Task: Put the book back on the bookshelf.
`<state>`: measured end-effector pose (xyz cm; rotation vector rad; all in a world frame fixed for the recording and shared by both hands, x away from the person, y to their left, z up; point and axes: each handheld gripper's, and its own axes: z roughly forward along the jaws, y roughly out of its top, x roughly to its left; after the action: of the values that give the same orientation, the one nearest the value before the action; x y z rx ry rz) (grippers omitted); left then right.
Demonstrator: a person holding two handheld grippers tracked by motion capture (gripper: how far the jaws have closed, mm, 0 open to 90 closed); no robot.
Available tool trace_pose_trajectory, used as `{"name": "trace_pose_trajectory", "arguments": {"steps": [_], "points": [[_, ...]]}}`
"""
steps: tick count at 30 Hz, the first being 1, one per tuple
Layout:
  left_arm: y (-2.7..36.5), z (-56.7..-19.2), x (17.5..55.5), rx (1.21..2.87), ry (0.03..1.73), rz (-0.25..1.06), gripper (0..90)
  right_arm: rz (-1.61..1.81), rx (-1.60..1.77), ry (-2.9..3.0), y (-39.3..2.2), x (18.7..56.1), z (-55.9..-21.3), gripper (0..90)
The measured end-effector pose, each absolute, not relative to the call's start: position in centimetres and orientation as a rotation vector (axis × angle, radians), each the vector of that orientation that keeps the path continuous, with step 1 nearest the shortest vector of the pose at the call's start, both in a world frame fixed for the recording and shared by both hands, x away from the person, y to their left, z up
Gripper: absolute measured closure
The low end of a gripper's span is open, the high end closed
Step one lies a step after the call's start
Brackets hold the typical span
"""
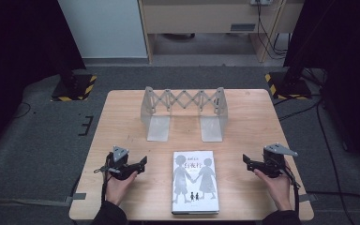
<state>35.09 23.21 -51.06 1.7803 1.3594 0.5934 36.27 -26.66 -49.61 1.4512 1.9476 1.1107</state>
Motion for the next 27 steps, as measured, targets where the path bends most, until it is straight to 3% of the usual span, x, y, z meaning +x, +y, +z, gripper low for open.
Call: {"name": "trace_pose_trajectory", "arguments": {"steps": [27], "points": [[21.2, -51.2, 34.5, 1.852, 1.266, 0.512, 17.2, 1.322, 1.331, 2.082, -20.5, 35.1, -49.0, 9.9]]}}
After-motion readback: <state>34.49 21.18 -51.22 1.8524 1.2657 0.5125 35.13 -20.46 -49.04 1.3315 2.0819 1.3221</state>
